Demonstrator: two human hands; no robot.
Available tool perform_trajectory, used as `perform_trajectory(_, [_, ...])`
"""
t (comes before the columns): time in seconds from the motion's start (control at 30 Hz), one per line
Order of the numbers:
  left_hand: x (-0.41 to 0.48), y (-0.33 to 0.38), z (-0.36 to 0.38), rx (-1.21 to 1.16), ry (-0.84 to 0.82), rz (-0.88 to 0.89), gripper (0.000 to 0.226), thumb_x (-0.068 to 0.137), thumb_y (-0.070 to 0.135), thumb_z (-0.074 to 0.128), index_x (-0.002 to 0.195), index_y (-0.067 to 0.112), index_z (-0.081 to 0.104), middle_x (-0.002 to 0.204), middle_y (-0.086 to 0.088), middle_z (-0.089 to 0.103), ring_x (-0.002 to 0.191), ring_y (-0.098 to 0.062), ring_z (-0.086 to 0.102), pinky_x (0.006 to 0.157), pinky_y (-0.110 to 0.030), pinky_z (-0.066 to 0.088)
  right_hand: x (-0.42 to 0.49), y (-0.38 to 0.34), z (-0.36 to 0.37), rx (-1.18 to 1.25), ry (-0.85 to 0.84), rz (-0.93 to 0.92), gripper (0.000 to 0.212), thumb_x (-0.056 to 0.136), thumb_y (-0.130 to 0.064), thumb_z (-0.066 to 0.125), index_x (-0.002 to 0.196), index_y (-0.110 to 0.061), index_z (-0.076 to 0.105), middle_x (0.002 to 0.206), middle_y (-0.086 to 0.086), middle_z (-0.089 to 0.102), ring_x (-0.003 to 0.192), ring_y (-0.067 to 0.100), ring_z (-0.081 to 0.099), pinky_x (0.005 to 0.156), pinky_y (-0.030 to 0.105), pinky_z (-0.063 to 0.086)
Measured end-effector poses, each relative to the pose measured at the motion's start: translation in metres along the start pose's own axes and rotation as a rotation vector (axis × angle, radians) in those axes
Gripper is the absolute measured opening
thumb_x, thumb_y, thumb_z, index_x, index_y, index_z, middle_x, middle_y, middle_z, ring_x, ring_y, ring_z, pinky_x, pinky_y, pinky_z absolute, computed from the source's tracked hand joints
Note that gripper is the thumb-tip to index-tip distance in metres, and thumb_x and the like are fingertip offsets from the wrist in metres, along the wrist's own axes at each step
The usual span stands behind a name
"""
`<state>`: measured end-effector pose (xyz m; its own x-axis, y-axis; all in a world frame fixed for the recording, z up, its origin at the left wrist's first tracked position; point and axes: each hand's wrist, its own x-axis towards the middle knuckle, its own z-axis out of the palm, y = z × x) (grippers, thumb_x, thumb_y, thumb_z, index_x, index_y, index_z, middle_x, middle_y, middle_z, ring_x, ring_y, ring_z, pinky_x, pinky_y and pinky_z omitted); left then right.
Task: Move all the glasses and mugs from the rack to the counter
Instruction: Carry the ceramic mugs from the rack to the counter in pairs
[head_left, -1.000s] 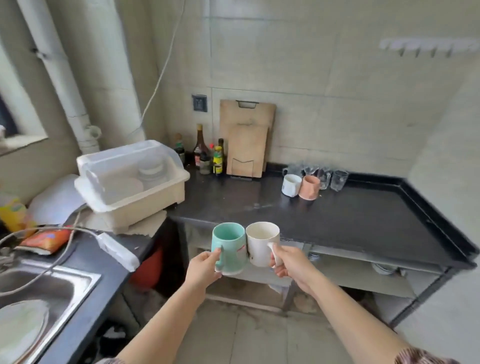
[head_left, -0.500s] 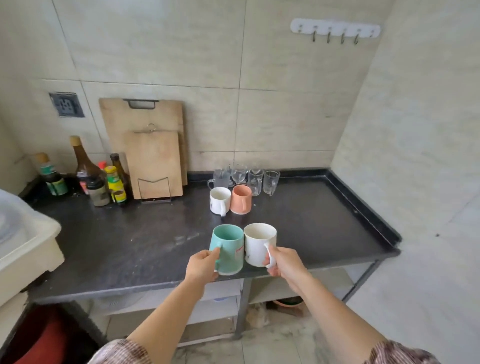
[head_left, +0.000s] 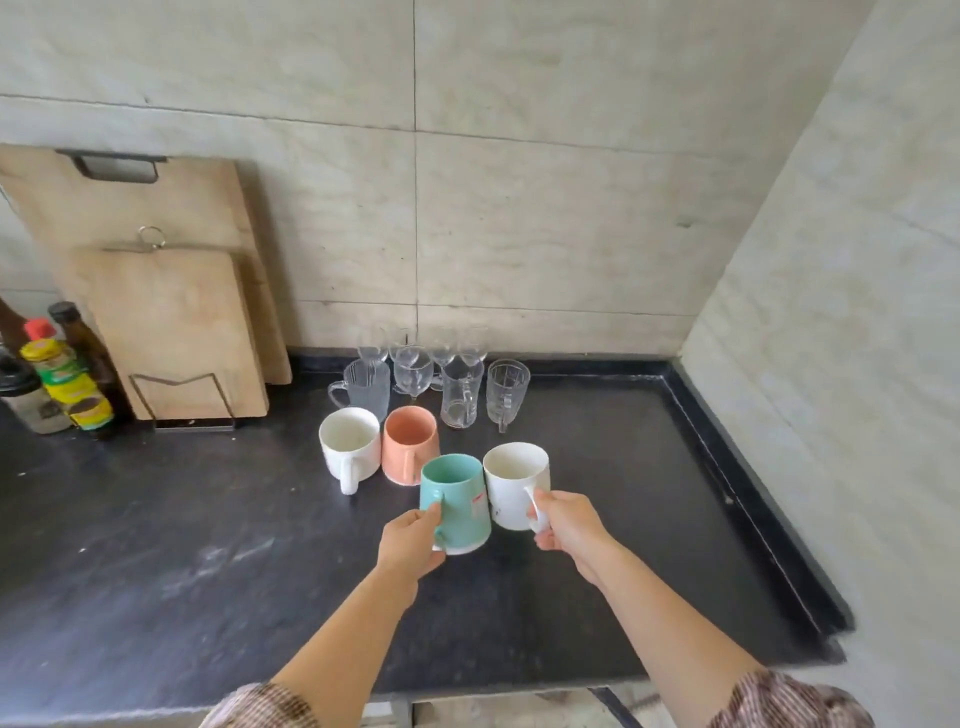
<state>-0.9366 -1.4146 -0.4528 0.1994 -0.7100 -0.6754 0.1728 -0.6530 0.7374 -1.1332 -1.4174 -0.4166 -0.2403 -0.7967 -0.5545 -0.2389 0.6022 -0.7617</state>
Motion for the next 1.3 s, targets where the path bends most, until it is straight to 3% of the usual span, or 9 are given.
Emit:
perform_trajectory(0.17, [0.030, 0.014, 0.045, -0.009, 0.059, -0.041, 0.015, 0.093, 0.037, 0.056, 0.085, 0.024, 0.058, 0.090, 0.003, 0.057, 0.087, -0.019, 0.061, 0.074, -0.032, 0.056, 0.065, -0.011, -0.022, -0.043, -0.056, 0.053, 0.028, 0.096, -0.034, 0.048, 0.077, -0.018, 0.062, 0.084, 0.006, 0.062, 0.058, 0.016, 0.054, 0.074, 0.031, 0.052])
perform_trajectory(0.27, [0.045, 0.012, 0.061, 0.024, 0.079, 0.008, 0.019, 0.094, 0.037, 0.054, 0.084, 0.021, 0.060, 0.090, 0.001, 0.060, 0.091, -0.021, 0.060, 0.081, -0.035, 0.054, 0.091, -0.013, -0.025, 0.015, -0.095, 0.082, 0.028, 0.097, -0.030, 0.048, 0.073, -0.020, 0.060, 0.086, 0.005, 0.062, 0.055, 0.016, 0.054, 0.081, 0.035, 0.054])
perform_trajectory(0.33, [0.053, 0.009, 0.068, 0.078, 0.116, 0.067, 0.024, 0.094, 0.036, 0.053, 0.083, 0.017, 0.062, 0.086, -0.003, 0.061, 0.081, -0.020, 0.056, 0.076, -0.034, 0.050, 0.105, -0.011, -0.025, 0.039, -0.118, 0.100, 0.029, 0.097, -0.031, 0.048, 0.074, -0.019, 0.061, 0.087, 0.004, 0.063, 0.055, 0.016, 0.054, 0.090, 0.039, 0.054])
perform_trajectory(0.53, [0.063, -0.001, 0.080, 0.061, 0.165, 0.130, 0.027, 0.090, 0.034, 0.051, 0.076, 0.013, 0.059, 0.069, -0.003, 0.054, 0.068, -0.017, 0.048, 0.069, -0.033, 0.044, 0.128, -0.004, -0.018, 0.124, -0.165, 0.137, 0.030, 0.098, -0.028, 0.049, 0.086, -0.008, 0.067, 0.106, 0.008, 0.061, 0.073, 0.020, 0.065, 0.095, 0.043, 0.052])
perform_trajectory(0.67, [0.067, -0.010, 0.083, 0.028, 0.160, 0.163, 0.024, 0.094, 0.032, 0.051, 0.084, 0.013, 0.062, 0.075, -0.004, 0.057, 0.073, -0.015, 0.051, 0.077, -0.031, 0.047, 0.128, 0.003, -0.013, 0.178, -0.197, 0.130, 0.029, 0.099, -0.022, 0.047, 0.085, -0.006, 0.067, 0.116, 0.013, 0.059, 0.084, 0.017, 0.064, 0.099, 0.043, 0.050])
perform_trajectory(0.8, [0.069, -0.018, 0.084, 0.151, 0.183, 0.197, 0.028, 0.096, 0.037, 0.047, 0.087, 0.015, 0.060, 0.076, -0.005, 0.057, 0.070, -0.016, 0.049, 0.070, -0.032, 0.045, 0.126, 0.011, -0.010, 0.170, -0.217, 0.145, 0.025, 0.099, -0.020, 0.048, 0.083, -0.015, 0.066, 0.122, 0.011, 0.058, 0.091, 0.015, 0.062, 0.100, 0.039, 0.049])
perform_trajectory(0.93, [0.070, -0.014, 0.081, 0.385, 0.221, 0.248, 0.036, 0.096, 0.041, 0.045, 0.079, 0.011, 0.054, 0.071, -0.006, 0.058, 0.063, -0.016, 0.049, 0.059, -0.031, 0.039, 0.125, 0.011, -0.008, 0.140, -0.214, 0.163, 0.024, 0.100, -0.023, 0.047, 0.084, -0.018, 0.065, 0.122, 0.009, 0.057, 0.099, 0.016, 0.062, 0.101, 0.037, 0.048])
perform_trajectory(1.03, [0.071, -0.007, 0.082, 0.521, 0.260, 0.309, 0.043, 0.096, 0.041, 0.045, 0.063, 0.013, 0.041, 0.056, 0.001, 0.047, 0.052, -0.013, 0.041, 0.051, -0.029, 0.030, 0.122, 0.009, -0.007, 0.128, -0.194, 0.170, 0.023, 0.100, -0.024, 0.047, 0.084, -0.020, 0.064, 0.121, 0.008, 0.057, 0.101, 0.018, 0.062, 0.101, 0.036, 0.049])
perform_trajectory(1.3, [0.074, -0.003, 0.084, 0.615, 0.269, 0.345, 0.054, 0.093, 0.043, 0.051, 0.050, 0.013, 0.036, 0.045, 0.002, 0.035, 0.045, -0.015, 0.034, 0.048, -0.029, 0.025, 0.116, 0.012, 0.000, 0.188, -0.097, 0.194, 0.021, 0.097, -0.024, 0.053, 0.083, -0.017, 0.067, 0.113, 0.008, 0.062, 0.096, 0.018, 0.064, 0.096, 0.034, 0.052])
